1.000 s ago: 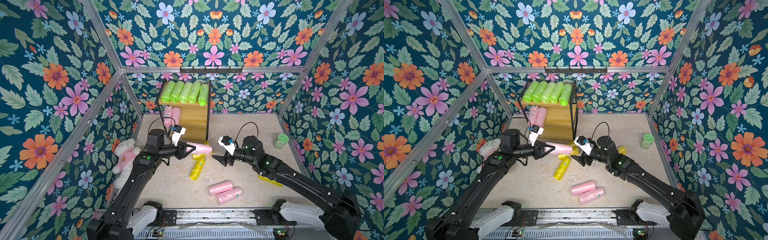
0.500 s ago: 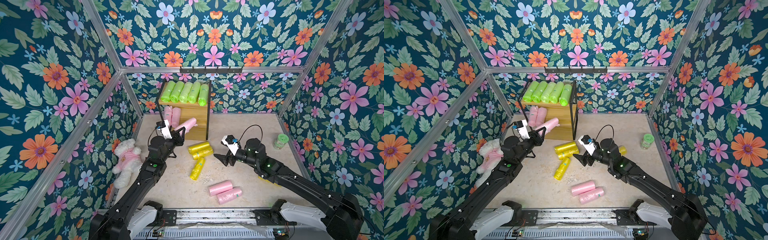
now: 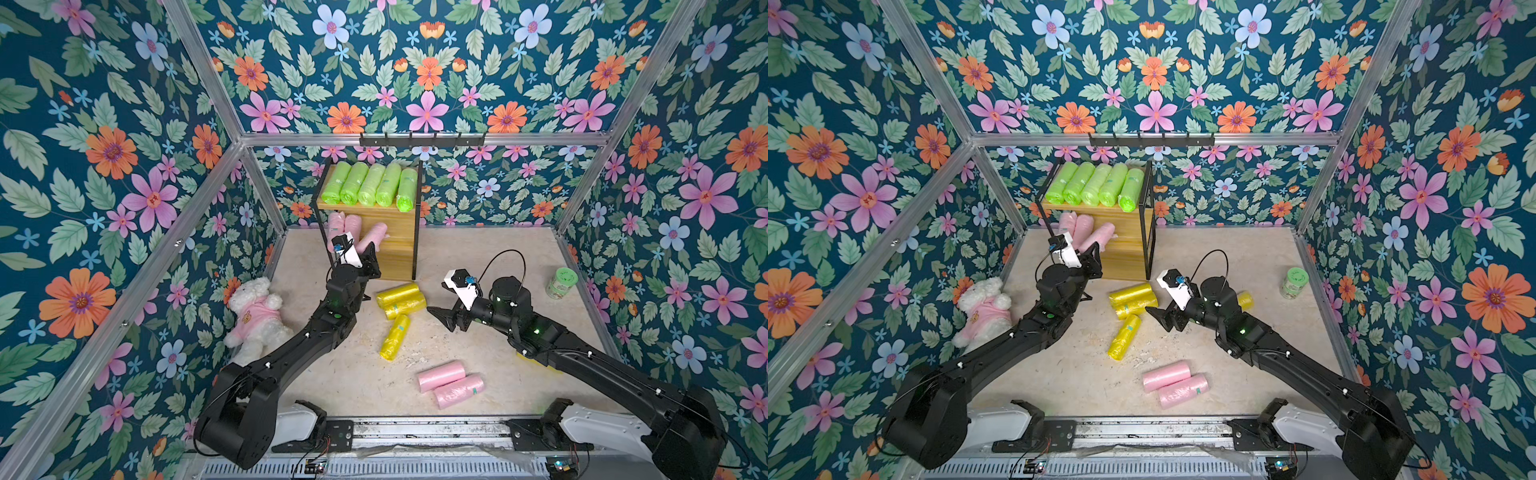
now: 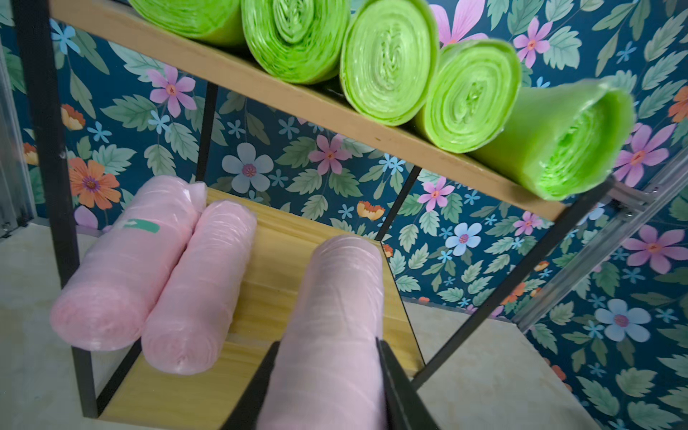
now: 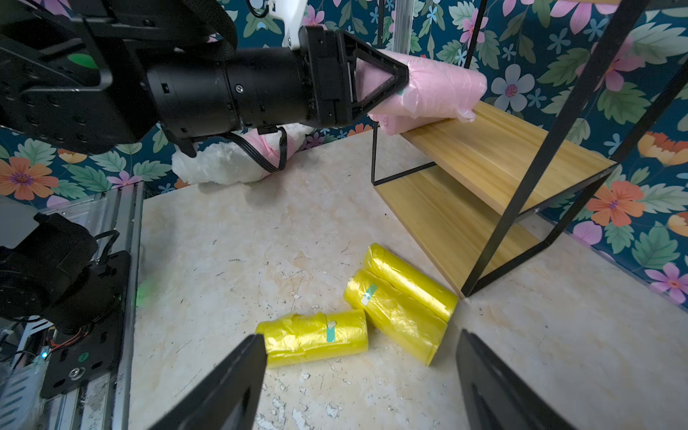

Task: Sort the rolls of trash bags by color and place them on the shelf
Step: Place the roll of trash bags on the shelf.

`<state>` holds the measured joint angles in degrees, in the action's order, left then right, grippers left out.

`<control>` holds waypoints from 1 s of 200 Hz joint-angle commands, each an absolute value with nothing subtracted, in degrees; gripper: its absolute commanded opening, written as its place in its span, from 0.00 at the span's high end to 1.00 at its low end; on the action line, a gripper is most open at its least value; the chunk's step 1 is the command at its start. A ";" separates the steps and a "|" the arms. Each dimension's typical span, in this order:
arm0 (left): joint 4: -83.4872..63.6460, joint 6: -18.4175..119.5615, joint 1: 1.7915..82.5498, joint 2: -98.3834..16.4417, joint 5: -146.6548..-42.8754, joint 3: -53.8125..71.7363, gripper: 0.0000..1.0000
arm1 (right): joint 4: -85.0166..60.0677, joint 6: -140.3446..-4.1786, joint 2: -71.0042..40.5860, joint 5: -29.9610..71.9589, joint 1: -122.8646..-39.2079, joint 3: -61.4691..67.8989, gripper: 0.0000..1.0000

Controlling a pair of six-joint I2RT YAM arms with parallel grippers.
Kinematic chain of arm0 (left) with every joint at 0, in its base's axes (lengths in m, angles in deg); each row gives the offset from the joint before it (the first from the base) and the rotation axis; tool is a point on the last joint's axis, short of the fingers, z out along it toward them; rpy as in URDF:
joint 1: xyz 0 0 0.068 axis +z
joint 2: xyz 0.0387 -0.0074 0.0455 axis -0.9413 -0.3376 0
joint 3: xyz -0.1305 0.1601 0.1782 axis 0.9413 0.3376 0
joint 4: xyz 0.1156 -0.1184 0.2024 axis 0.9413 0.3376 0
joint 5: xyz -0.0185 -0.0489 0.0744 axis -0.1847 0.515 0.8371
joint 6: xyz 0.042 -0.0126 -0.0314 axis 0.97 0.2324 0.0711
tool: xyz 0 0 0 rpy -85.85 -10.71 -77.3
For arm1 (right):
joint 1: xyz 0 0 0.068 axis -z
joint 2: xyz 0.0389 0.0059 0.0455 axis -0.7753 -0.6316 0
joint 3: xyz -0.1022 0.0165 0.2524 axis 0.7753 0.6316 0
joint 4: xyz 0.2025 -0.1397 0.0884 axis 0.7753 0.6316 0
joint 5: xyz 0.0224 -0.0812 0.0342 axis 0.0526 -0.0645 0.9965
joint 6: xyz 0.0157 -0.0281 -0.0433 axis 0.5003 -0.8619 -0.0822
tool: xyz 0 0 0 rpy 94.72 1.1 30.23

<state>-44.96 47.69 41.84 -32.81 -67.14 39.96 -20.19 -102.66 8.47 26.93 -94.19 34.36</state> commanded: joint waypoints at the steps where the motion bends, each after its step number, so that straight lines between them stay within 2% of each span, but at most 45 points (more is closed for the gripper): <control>1: -52.82 54.59 41.38 -35.07 -61.93 39.18 0.88 | -20.72 -102.41 8.38 26.60 -94.19 34.36 0.16; 126: -59.60 65.43 41.27 -48.77 -56.74 34.28 0.79 | -18.41 -102.18 7.20 27.20 -94.17 32.71 0.16; 200: -59.25 70.13 41.96 -54.31 -54.85 30.46 0.68 | -17.48 -101.77 7.65 27.08 -94.17 32.59 0.16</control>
